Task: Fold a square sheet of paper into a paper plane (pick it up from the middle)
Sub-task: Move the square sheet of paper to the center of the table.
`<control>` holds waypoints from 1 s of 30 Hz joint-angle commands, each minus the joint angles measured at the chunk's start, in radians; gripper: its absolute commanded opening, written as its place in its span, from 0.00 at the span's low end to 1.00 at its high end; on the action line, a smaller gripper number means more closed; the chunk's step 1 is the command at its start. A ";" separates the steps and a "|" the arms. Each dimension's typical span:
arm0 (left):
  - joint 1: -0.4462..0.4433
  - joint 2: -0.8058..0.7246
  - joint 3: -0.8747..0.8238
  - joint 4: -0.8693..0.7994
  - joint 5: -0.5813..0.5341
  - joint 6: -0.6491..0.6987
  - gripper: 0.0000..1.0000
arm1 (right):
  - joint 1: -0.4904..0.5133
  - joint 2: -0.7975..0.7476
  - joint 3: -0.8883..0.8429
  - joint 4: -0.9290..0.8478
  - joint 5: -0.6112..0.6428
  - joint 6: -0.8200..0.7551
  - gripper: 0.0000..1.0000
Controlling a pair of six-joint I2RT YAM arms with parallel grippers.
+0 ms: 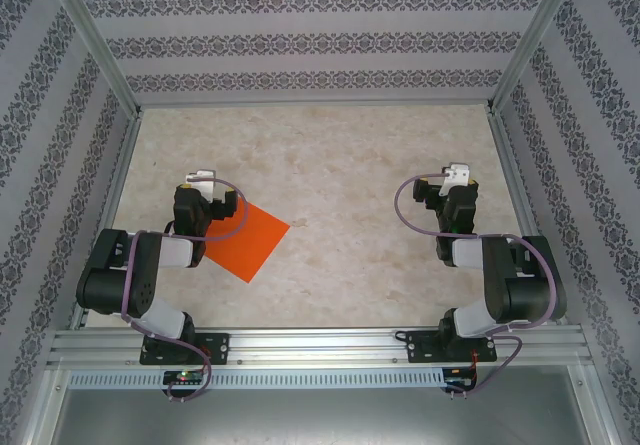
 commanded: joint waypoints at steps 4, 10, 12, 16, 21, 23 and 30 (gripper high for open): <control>0.014 0.011 0.018 0.055 0.015 0.010 1.00 | -0.003 0.008 0.022 0.025 -0.007 0.010 0.98; 0.014 0.009 0.019 0.054 0.015 0.010 1.00 | -0.012 0.009 0.025 0.019 -0.020 0.014 0.98; 0.014 0.009 0.016 0.058 0.016 0.011 1.00 | -0.011 0.006 0.020 0.029 -0.015 0.012 0.98; 0.014 0.002 0.006 0.071 0.043 0.022 1.00 | 0.003 -0.005 0.025 0.006 -0.020 -0.005 0.98; 0.014 -0.083 -0.049 0.100 0.021 0.007 1.00 | 0.016 -0.019 -0.010 0.063 -0.008 -0.020 0.98; 0.017 -0.148 -0.039 0.022 0.000 -0.009 1.00 | 0.021 -0.037 -0.003 0.037 0.003 -0.023 0.98; 0.025 -0.380 0.022 -0.295 -0.019 -0.138 1.00 | 0.040 -0.227 0.327 -0.807 -0.048 0.162 0.98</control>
